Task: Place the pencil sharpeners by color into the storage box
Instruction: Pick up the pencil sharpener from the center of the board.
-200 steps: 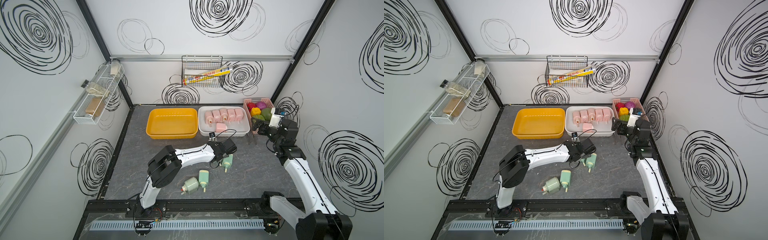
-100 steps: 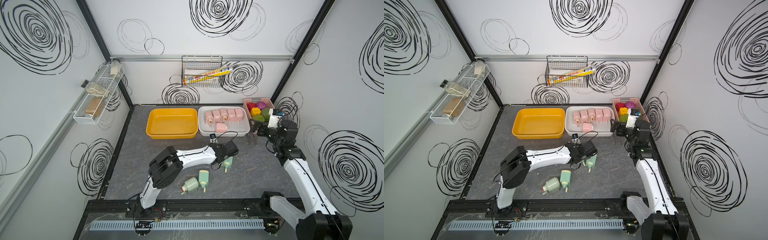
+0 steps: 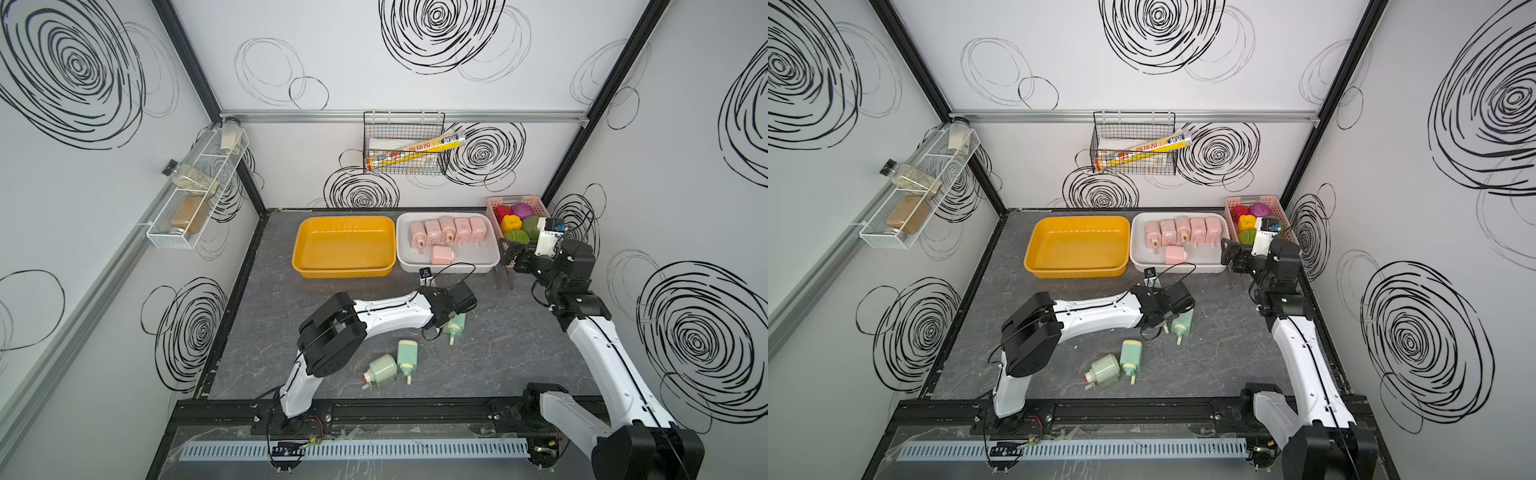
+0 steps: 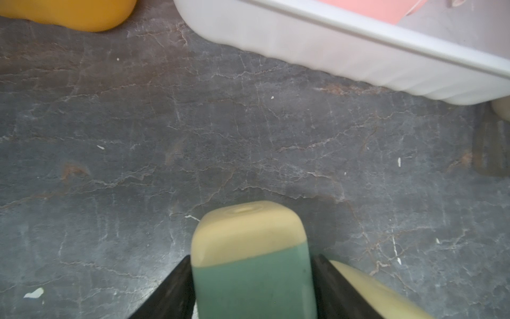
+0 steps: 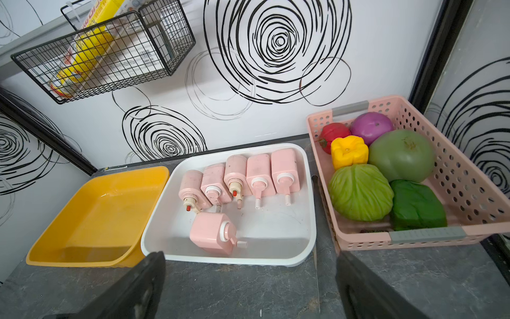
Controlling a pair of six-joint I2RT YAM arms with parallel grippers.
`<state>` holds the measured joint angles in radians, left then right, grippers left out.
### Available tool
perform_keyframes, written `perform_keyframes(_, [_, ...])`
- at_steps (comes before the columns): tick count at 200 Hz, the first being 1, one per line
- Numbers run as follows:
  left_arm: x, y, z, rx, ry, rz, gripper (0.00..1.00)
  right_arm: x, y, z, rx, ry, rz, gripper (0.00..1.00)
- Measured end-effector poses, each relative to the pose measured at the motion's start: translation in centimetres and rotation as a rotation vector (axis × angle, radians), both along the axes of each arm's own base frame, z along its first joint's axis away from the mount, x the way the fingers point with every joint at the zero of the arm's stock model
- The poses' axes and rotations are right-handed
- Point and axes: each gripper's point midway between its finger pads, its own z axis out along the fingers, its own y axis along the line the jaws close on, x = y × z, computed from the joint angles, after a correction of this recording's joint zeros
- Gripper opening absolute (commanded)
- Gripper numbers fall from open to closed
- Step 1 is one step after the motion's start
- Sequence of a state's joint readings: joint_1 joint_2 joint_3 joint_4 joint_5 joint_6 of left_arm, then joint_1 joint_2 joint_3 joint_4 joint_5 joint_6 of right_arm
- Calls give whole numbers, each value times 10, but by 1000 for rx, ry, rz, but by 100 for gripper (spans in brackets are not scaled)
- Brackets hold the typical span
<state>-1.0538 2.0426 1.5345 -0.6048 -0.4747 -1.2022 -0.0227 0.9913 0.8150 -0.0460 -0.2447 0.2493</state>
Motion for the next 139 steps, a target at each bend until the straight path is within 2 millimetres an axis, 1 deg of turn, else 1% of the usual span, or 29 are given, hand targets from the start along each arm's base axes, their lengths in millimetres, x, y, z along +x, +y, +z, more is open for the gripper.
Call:
perform_keyframes(18, [0, 0, 0, 4, -1, -4, 61, 0, -1, 0, -2, 1, -7, 100])
perform_keyframes(31, [0, 0, 0, 8, -3, -9, 60, 0, -2, -1, -3, 2, -10, 100])
perform_keyframes(43, [0, 0, 0, 13, -3, -14, 54, 1, -2, -1, -4, 3, -12, 100])
perform_keyframes(52, [0, 1, 0, 16, -5, -19, 53, 1, -3, -2, -5, 6, -14, 100])
perform_keyframes(58, [0, 1, 1, 19, -6, -21, 50, 2, -3, -3, -5, 9, -15, 100])
perform_keyframes(72, [1, 1, 1, 25, -8, -29, 37, 2, -3, -5, -7, 15, -15, 100])
perform_keyframes(82, [1, 1, 1, 32, -11, -36, 25, 2, -3, -6, -8, 20, -15, 100])
perform_keyframes(103, [2, 0, 1, 49, -26, -74, 5, 3, -3, -8, -8, 27, -15, 100])
perform_keyframes(106, [2, 0, 1, 52, -29, -82, 0, 3, -3, -9, -7, 27, -15, 100])
perform_keyframes(139, [4, -1, 2, 76, -42, -183, 0, 4, -2, -11, -3, 34, -15, 100])
